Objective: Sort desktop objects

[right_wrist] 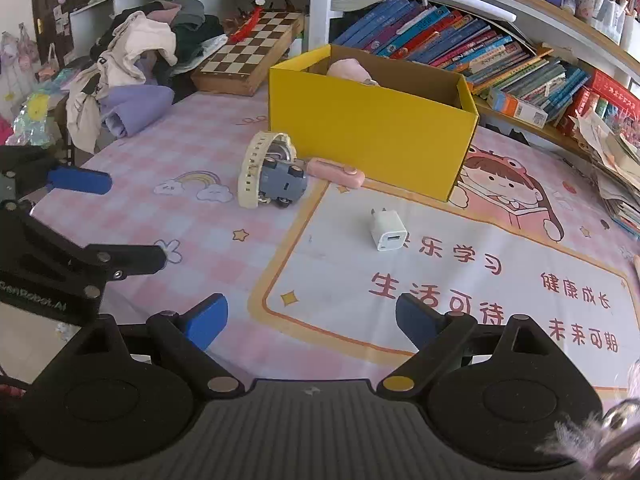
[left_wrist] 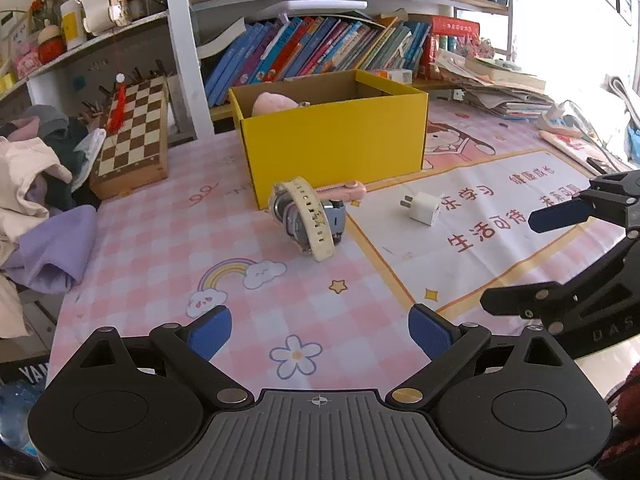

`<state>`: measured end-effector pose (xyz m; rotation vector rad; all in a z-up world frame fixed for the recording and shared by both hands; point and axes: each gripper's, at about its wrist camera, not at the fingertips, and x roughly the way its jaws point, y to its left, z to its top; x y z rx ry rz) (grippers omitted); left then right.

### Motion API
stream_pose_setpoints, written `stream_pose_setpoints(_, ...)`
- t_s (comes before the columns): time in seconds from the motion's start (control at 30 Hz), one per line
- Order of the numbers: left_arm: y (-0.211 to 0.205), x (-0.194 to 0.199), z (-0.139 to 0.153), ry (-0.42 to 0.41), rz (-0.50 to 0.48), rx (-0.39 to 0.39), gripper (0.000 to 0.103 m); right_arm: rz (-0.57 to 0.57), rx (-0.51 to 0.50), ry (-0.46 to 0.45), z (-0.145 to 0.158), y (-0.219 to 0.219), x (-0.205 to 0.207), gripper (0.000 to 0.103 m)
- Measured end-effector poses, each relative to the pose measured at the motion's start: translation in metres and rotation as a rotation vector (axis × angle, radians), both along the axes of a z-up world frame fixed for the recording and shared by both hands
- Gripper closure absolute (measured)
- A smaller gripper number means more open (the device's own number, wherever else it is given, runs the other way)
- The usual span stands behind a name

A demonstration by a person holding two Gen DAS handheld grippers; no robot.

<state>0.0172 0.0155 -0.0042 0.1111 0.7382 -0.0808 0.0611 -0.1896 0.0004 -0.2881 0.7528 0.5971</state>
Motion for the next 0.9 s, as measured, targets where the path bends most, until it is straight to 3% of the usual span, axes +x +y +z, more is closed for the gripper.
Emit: stream_pose_setpoints(0.9,-0.004,0.028,-0.008,0.028,-0.006,0.004,0.006,-0.007,-0.038,0.039,-0.007,0.003,0.033,0.012)
